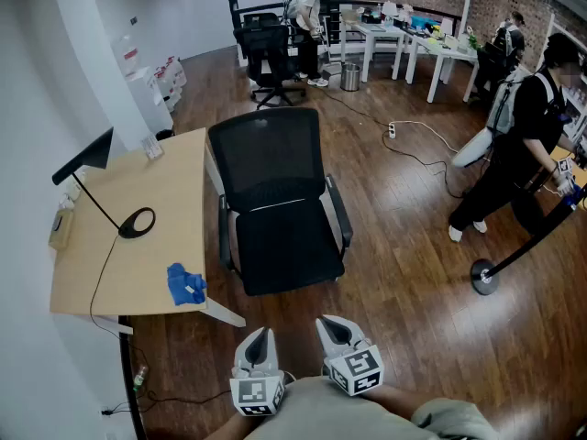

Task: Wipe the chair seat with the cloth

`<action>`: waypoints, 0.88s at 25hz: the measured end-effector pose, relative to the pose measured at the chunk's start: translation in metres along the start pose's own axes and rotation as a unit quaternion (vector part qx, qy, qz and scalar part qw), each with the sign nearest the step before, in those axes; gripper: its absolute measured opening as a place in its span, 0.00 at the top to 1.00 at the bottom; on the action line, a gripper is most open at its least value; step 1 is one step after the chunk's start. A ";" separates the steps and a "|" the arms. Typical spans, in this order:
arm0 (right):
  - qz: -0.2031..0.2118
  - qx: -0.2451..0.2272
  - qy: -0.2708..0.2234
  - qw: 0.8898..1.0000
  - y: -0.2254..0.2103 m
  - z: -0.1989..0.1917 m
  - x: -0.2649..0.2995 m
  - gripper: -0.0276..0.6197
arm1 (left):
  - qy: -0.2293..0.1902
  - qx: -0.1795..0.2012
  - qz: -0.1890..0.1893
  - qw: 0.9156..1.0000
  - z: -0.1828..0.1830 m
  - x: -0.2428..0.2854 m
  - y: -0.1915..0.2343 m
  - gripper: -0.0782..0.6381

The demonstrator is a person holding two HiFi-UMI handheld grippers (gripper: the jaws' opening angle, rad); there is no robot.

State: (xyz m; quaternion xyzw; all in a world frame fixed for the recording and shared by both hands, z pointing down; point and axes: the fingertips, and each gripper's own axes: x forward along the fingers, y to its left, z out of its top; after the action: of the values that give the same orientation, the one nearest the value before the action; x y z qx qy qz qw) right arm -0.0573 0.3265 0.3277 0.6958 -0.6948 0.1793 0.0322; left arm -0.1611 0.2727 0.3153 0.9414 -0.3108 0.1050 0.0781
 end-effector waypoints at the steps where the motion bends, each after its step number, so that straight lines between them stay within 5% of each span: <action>1: 0.001 0.000 0.000 1.000 -0.003 0.001 -0.001 0.96 | 0.002 0.001 0.003 1.000 -0.001 0.001 -0.002 0.88; 14: 0.026 0.013 -0.010 1.000 -0.042 0.003 -0.015 0.96 | 0.012 0.014 0.025 1.000 0.006 0.016 -0.044 0.88; 22: 0.058 0.011 -0.006 0.998 -0.041 0.002 -0.012 0.96 | 0.015 0.009 0.074 0.997 -0.003 0.008 -0.040 0.88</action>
State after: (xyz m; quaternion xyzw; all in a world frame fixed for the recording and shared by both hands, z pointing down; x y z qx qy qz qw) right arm -0.0168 0.3392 0.3307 0.6554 -0.7324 0.1842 0.0093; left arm -0.1310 0.3009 0.3165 0.9147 -0.3776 0.1279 0.0660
